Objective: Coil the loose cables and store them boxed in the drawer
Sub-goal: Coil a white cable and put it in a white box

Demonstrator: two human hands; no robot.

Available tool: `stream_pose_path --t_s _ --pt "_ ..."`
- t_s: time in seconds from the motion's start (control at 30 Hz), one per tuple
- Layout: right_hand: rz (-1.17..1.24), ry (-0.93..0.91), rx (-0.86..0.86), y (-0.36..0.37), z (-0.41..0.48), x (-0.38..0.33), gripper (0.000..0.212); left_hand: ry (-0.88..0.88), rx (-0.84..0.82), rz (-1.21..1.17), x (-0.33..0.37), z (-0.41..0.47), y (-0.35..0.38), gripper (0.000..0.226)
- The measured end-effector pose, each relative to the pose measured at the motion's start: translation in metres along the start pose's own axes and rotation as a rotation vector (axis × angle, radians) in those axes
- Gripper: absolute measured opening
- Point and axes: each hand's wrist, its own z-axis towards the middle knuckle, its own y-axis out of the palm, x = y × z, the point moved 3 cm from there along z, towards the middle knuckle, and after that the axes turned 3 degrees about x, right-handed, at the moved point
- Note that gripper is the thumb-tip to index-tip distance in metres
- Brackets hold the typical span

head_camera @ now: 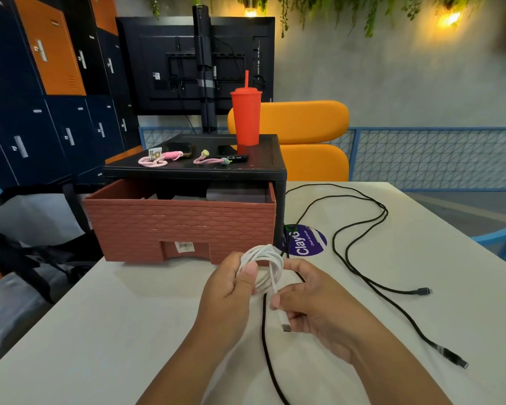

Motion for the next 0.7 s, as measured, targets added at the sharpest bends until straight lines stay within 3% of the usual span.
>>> stream_pose_path --t_s 0.13,0.3,0.4,0.5,0.63,0.7 --pt "-0.008 -0.058 -0.041 0.001 -0.005 -0.005 0.050 0.096 0.078 0.081 -0.001 0.004 -0.007 0.024" --pt "-0.239 -0.316 0.176 -0.011 -0.007 -0.014 0.034 0.004 0.125 -0.049 0.003 0.007 -0.012 0.020" --pt "-0.543 -0.485 0.353 -0.013 -0.009 -0.015 0.029 -0.197 0.058 -0.354 0.003 0.007 -0.008 0.022" --pt "-0.726 -0.565 0.454 -0.011 -0.011 -0.017 0.040 -0.341 -0.035 -0.716 0.011 0.002 -0.002 0.018" --pt "-0.654 -0.600 0.610 -0.015 -0.008 -0.013 0.021 -0.369 -0.121 -0.878 0.017 -0.003 0.004 0.019" --pt "-0.525 -0.499 0.563 -0.013 -0.004 -0.008 0.017 -0.350 -0.140 -0.872 0.018 -0.005 0.006 0.019"
